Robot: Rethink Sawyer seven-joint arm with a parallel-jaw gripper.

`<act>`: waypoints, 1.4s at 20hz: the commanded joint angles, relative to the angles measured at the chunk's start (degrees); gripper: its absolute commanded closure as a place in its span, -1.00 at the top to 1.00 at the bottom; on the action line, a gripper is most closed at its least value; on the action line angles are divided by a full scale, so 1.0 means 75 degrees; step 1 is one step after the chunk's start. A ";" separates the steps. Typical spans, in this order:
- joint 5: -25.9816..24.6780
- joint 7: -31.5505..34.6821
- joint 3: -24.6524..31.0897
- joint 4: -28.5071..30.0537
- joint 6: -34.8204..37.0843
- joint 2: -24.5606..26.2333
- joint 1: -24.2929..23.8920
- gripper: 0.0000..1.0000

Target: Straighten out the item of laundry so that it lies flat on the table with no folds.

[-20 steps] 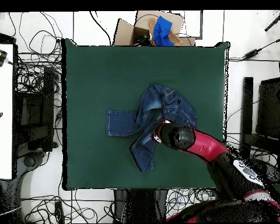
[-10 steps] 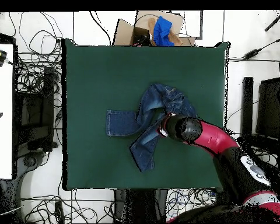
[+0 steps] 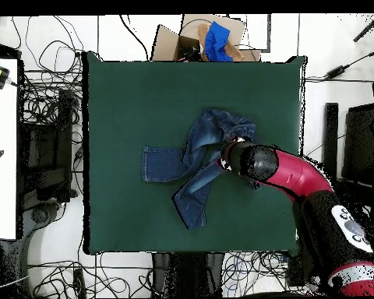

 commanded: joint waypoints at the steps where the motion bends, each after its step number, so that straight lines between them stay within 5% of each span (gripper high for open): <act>1: 0.0068 0.1483 0.0063 -0.0262 0.0075 0.0145 0.0033 1.00; 28: -0.0109 0.1264 0.0126 -0.0361 0.0025 0.0152 -0.0064 1.00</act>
